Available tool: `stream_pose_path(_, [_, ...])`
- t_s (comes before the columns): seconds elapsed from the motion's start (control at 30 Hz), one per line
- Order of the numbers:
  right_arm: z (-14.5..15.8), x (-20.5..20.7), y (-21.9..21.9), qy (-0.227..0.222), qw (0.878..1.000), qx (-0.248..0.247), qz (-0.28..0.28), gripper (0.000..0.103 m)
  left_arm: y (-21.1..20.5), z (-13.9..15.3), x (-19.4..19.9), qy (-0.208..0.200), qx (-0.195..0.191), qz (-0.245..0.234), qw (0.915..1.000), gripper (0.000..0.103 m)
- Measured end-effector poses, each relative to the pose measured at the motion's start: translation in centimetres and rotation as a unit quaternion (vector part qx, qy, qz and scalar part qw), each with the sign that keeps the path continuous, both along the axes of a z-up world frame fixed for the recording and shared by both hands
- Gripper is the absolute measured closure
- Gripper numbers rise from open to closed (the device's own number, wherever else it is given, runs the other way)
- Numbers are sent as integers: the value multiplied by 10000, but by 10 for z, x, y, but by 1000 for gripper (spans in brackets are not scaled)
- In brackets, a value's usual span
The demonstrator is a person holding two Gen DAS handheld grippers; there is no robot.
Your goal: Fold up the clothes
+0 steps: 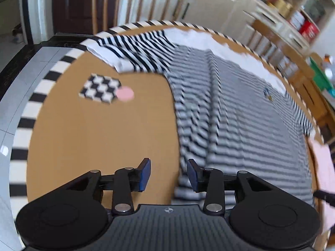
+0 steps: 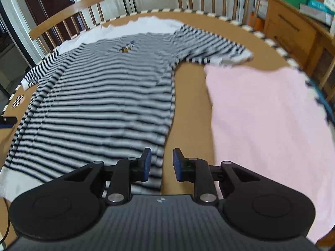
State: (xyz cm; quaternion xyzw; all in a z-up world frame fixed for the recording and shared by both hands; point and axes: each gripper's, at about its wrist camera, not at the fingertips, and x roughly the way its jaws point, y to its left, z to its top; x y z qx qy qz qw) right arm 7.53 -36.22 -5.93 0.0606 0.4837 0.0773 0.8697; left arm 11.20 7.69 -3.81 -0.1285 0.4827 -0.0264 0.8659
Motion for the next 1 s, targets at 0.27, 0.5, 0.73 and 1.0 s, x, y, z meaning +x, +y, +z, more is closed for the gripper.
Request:
stream_pose_path(0.27, [-6, -9, 8, -89, 9992, -397, -35, 100, -33, 1, -32, -141, 1515, -149, 9882, 74])
stream_pose_path(0.5, [-4, -23, -9, 50, 9988, 225, -435, 91, -17, 9, -46, -11, 997, 357, 9944, 58])
stream_pose_path(0.73, [5, -78, -2, 168, 9997, 98, 115, 78, -23, 25, -105, 132, 398, 408, 9983, 42])
stream_pose_path(1.0, [-2, -99, 13, 127, 9958, -703, 579, 94, -59, 16, -133, 227, 1079, -255, 9936, 93])
